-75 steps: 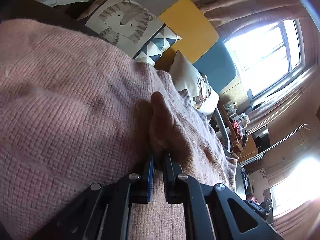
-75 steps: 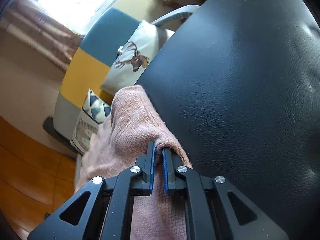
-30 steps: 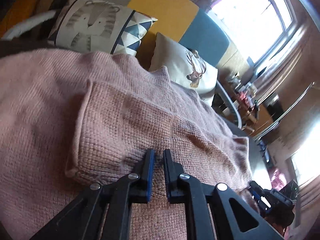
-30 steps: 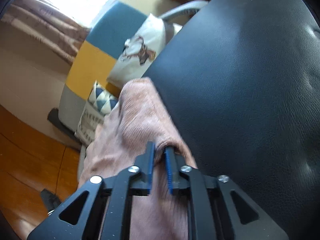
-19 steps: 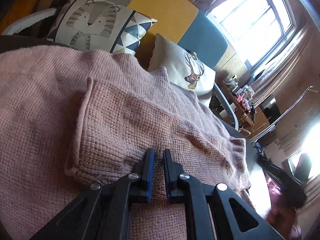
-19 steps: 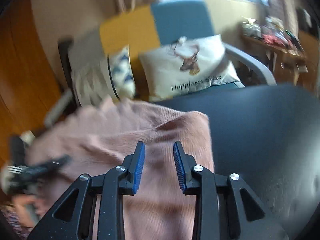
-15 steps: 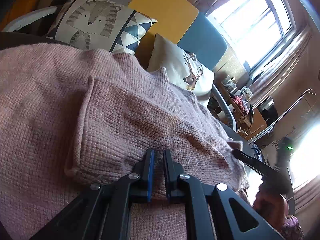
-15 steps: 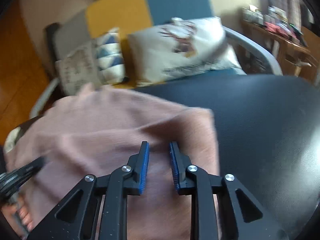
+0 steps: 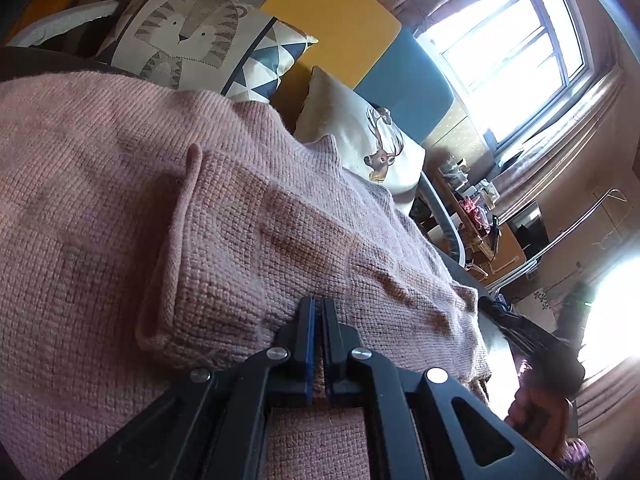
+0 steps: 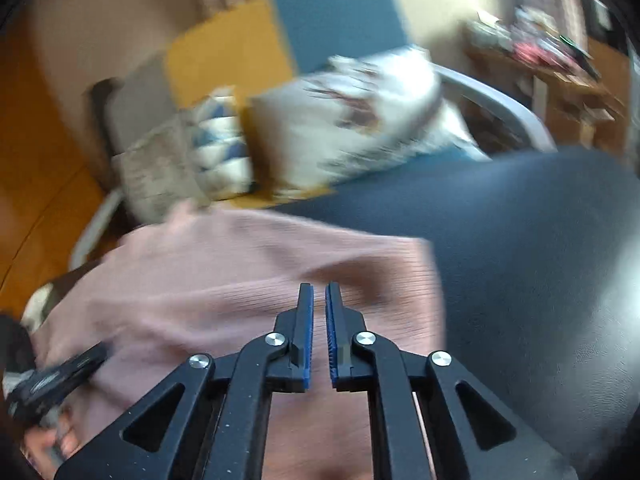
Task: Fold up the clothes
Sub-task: 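Release the right tool and press the folded side flat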
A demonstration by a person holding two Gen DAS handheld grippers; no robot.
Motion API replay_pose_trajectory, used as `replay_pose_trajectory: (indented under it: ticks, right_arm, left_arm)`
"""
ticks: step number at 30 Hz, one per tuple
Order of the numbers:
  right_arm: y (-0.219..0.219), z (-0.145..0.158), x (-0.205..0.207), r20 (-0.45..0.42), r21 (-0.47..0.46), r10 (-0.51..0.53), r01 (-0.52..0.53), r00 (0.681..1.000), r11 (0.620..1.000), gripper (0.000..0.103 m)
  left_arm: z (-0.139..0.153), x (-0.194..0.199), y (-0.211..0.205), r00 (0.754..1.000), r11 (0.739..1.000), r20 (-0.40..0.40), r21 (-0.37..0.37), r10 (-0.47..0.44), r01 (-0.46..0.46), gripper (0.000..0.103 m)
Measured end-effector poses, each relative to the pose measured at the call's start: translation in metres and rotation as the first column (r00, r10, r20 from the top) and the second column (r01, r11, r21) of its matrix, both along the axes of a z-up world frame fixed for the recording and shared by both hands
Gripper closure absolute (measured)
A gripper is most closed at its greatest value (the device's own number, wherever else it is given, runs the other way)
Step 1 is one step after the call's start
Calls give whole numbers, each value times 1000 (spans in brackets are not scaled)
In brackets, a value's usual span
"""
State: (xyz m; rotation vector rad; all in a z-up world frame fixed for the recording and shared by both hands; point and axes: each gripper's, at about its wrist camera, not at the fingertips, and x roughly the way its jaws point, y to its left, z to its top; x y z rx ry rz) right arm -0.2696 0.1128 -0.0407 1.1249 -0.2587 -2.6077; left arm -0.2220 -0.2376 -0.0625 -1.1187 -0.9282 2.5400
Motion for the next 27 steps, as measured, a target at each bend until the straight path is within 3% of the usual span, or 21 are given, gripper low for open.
replay_pose_trajectory:
  ticks: [7, 10, 14, 17, 19, 21, 25, 27]
  right_arm:
    - [-79, -36, 1, 86, 105, 155, -163, 984, 981, 98]
    - [-54, -41, 1, 88, -2, 83, -83, 993, 997, 100]
    - [-25, -25, 18, 37, -40, 22, -20, 999, 999, 94]
    - [-6, -28, 24, 35, 44, -67, 66, 997, 997, 94]
    - [3, -38, 23, 54, 43, -105, 103, 993, 994, 94]
    - [10, -48, 21, 72, 20, -121, 120, 990, 993, 95]
    - [8, -52, 21, 62, 20, -136, 135, 989, 991, 95]
    - [10, -52, 22, 59, 14, -135, 135, 989, 991, 95]
  left_arm:
    - [0, 0, -3, 1000, 1000, -3, 14, 1, -1, 99]
    - [0, 0, -4, 1000, 1000, -3, 16, 1, -1, 99]
    - [-1, -1, -5, 1000, 1000, -3, 23, 1, 0, 99]
    - [0, 0, -7, 1000, 999, -7, 50, -5, 6, 99]
    - [4, 0, -7, 1000, 998, -3, 58, -15, 15, 98]
    - [16, 5, 0, 1000, 1000, -8, 6, -9, 9, 90]
    - [58, 15, 52, 990, 992, -135, -120, -44, 28, 86]
    - [67, 4, 89, 988, 979, -124, -192, -97, 72, 86]
